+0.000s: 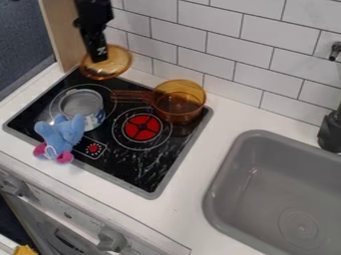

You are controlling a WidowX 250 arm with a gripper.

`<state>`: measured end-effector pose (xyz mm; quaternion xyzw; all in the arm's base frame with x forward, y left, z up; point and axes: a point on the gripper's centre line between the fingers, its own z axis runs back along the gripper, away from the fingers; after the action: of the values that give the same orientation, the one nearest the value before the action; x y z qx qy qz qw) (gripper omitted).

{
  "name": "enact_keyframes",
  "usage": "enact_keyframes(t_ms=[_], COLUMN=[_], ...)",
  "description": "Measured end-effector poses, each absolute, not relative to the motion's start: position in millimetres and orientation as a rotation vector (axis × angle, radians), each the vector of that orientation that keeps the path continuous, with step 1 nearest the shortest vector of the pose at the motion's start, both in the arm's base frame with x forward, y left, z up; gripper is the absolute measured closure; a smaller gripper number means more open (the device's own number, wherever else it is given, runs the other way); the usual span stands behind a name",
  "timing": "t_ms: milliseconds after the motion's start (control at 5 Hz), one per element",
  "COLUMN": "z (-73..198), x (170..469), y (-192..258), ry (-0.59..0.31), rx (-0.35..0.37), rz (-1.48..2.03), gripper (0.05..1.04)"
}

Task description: Put the brown lid on the brown pot

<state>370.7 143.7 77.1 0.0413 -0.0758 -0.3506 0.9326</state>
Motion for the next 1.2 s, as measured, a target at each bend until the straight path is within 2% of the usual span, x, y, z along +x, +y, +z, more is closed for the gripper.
enact_keyframes(t_ms=[200,600,800,1000,1200], z=[88,87,75,55,51], x=[371,373,375,374,377], y=[113,36,12,9,10], ry=[-0.191,-0.181,-0.145,-0.09,-0.083], rx=[0.055,-0.017,-0.015,-0.023,-0.016], rz=[-0.796,-0.99,-1.048,-1.068,-1.066], gripper=[0.704,0.704,0.704,0.704,0.704])
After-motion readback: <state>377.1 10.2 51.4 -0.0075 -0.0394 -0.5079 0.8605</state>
